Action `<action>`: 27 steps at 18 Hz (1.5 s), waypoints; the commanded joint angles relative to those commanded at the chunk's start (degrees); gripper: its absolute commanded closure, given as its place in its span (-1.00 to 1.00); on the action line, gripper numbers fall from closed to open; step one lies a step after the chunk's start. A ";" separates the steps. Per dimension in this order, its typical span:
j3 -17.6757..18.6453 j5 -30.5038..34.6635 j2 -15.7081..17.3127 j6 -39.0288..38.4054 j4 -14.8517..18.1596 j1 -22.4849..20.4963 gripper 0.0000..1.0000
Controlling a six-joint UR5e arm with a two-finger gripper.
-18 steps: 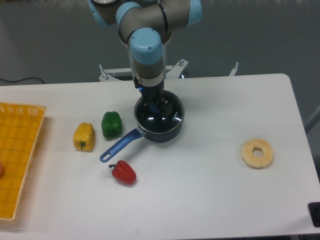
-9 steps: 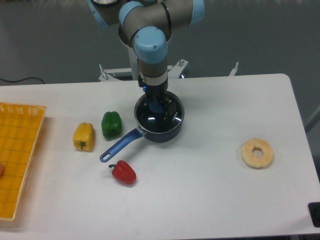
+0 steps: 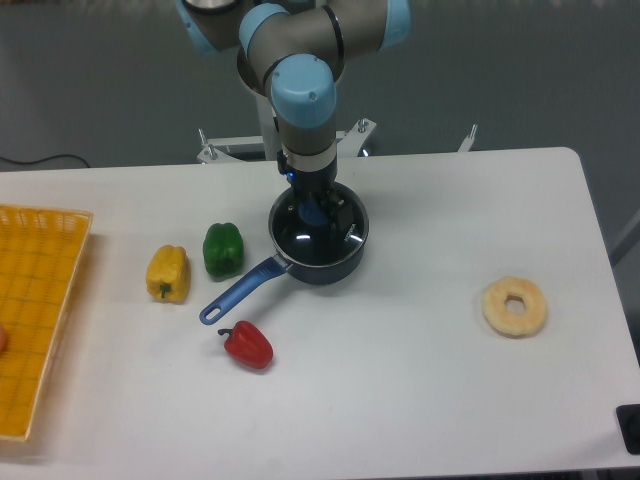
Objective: Open the lid
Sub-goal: 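Close the gripper on the blue knob of the glass lid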
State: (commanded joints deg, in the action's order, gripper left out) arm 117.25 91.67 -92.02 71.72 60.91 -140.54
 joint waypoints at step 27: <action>0.70 -0.09 -0.09 1.14 0.00 -0.35 -0.64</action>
State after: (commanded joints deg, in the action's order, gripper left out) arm 117.95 91.58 -92.11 72.86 60.91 -140.89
